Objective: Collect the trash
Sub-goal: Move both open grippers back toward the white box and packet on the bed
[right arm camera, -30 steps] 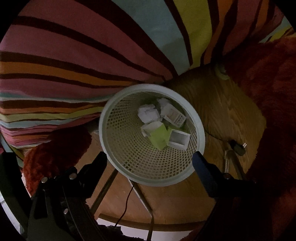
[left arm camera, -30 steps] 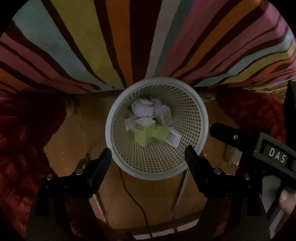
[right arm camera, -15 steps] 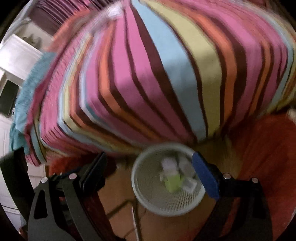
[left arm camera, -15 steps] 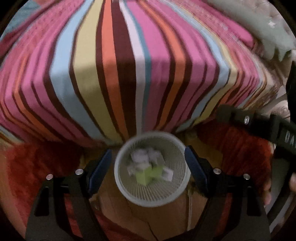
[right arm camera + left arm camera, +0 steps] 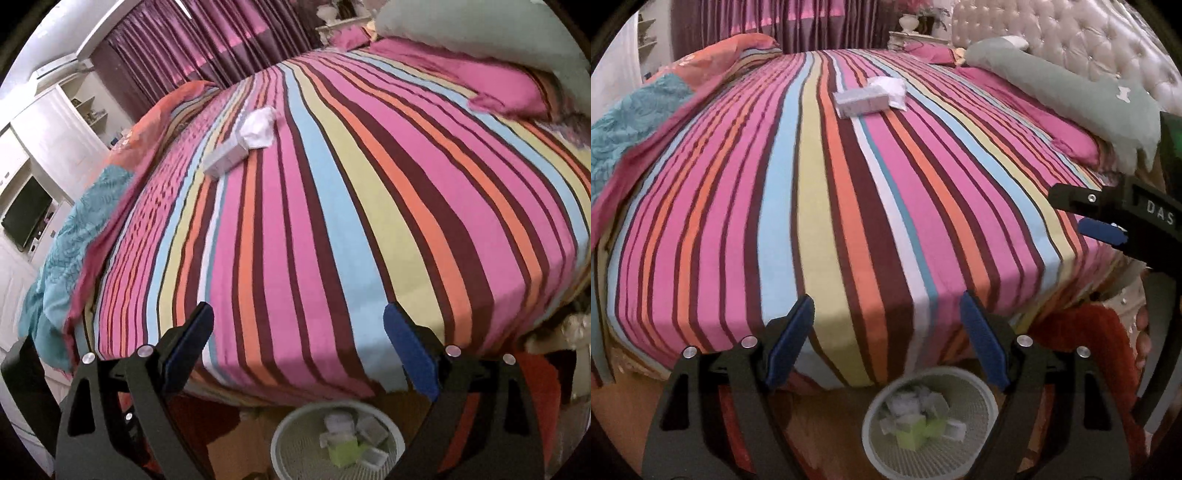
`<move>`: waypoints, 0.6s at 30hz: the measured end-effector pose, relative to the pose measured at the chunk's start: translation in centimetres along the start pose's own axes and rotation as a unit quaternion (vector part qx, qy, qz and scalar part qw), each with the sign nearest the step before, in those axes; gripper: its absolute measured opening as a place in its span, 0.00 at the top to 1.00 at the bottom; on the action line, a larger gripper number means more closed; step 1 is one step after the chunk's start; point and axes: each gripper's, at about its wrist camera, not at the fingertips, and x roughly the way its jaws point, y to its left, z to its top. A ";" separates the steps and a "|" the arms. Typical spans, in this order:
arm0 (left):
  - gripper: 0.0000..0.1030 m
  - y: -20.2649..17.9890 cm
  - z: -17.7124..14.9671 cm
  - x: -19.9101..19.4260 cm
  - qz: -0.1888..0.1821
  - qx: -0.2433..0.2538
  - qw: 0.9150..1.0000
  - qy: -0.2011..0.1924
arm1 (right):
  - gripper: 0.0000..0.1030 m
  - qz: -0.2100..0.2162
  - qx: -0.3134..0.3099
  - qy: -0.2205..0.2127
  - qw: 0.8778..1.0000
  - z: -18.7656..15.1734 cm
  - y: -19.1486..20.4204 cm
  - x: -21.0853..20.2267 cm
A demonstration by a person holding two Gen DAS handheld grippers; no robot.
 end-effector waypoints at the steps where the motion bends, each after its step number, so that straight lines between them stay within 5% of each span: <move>1: 0.23 0.3 0.8 0.3 0.001 -0.001 1.000 -0.006 | 0.13 0.000 -0.005 -0.003 1.000 0.7 0.3 0.3; 18: 0.23 3.6 11.3 5.0 0.019 0.017 0.998 -0.054 | 0.11 0.000 -0.018 -0.019 1.000 9.4 2.0 5.0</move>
